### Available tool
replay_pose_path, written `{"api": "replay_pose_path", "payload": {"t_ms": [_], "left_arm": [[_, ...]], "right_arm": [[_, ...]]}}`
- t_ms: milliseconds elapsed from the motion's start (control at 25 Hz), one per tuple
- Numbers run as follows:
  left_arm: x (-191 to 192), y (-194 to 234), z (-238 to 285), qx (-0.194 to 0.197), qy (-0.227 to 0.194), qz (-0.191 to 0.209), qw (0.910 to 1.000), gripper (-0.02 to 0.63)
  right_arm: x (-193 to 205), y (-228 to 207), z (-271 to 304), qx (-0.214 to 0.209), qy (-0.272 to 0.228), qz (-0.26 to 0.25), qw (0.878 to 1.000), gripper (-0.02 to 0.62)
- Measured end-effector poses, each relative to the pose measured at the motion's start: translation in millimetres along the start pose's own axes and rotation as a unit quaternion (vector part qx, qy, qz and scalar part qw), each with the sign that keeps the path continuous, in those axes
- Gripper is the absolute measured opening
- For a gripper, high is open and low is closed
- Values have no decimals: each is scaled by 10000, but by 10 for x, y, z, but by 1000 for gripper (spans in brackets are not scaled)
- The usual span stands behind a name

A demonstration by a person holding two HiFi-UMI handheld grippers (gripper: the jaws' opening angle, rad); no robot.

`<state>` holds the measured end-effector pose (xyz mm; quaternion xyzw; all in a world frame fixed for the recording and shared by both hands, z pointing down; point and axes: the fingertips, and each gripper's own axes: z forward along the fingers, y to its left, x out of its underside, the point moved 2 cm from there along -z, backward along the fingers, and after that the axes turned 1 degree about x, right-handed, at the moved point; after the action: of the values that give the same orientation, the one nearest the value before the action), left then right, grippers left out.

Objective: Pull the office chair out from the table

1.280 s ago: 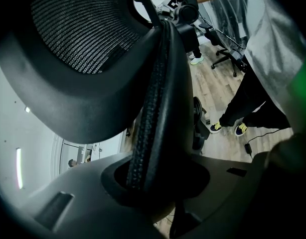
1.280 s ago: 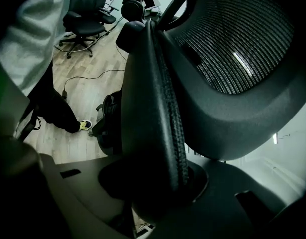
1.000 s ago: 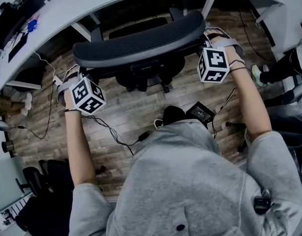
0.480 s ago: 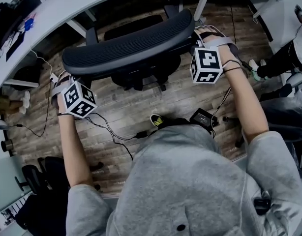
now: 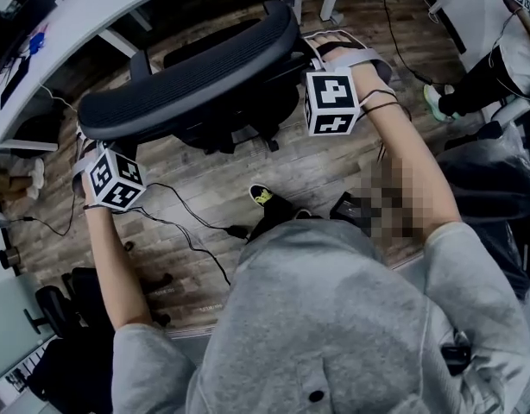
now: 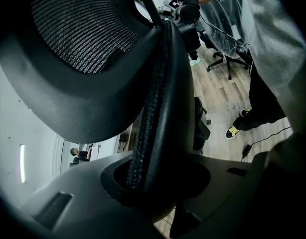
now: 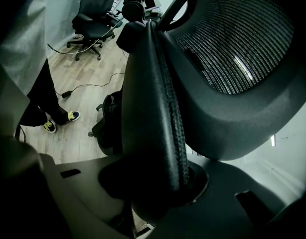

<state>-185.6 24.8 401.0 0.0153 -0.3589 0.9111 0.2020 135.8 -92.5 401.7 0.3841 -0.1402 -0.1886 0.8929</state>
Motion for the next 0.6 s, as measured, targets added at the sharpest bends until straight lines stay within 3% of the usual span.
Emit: {"api": "replay_pose_path", "payload": {"t_ms": [600], "left_arm": [[-31,-759,-573,-39,162,-212,9996,130]], "right_arm": [[-43,512,-538,68,-204,-179,9996,138]]}}
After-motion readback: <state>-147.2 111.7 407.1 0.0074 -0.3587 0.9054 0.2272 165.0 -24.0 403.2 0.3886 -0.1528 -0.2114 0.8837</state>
